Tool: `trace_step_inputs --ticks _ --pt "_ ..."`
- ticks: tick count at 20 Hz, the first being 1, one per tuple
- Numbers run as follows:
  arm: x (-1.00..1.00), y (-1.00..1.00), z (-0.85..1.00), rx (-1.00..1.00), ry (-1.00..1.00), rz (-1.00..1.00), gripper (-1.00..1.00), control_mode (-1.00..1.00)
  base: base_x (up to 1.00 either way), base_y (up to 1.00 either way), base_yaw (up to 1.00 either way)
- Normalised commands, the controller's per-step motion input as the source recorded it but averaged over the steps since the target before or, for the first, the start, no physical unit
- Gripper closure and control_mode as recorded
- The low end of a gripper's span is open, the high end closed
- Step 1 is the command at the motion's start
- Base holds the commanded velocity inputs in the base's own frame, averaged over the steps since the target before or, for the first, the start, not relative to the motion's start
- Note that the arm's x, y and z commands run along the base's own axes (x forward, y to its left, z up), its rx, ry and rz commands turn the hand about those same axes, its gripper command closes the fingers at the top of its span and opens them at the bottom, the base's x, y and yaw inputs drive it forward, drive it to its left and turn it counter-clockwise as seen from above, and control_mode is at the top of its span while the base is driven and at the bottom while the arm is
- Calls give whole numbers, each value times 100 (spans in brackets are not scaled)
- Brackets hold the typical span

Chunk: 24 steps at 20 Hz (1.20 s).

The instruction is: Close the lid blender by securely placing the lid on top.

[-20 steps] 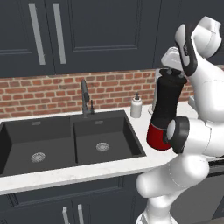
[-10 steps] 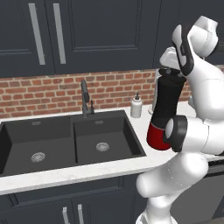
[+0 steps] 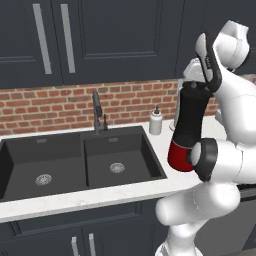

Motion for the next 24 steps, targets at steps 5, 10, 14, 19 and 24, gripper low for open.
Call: trace_step_inputs --ticks 5,10,14,19,24 --pt "4 14 -15 -2 -2 7 100 -100 0 0 0" --pt "11 6 -7 0 -2 10 100 -100 0 0 0" --pt "0 0 -14 0 -2 10 100 -100 0 0 0" --pt "0 14 -28 0 -4 12 100 -100 0 0 0" --pt "0 21 -27 0 -2 12 -100 -100 0 0 0"
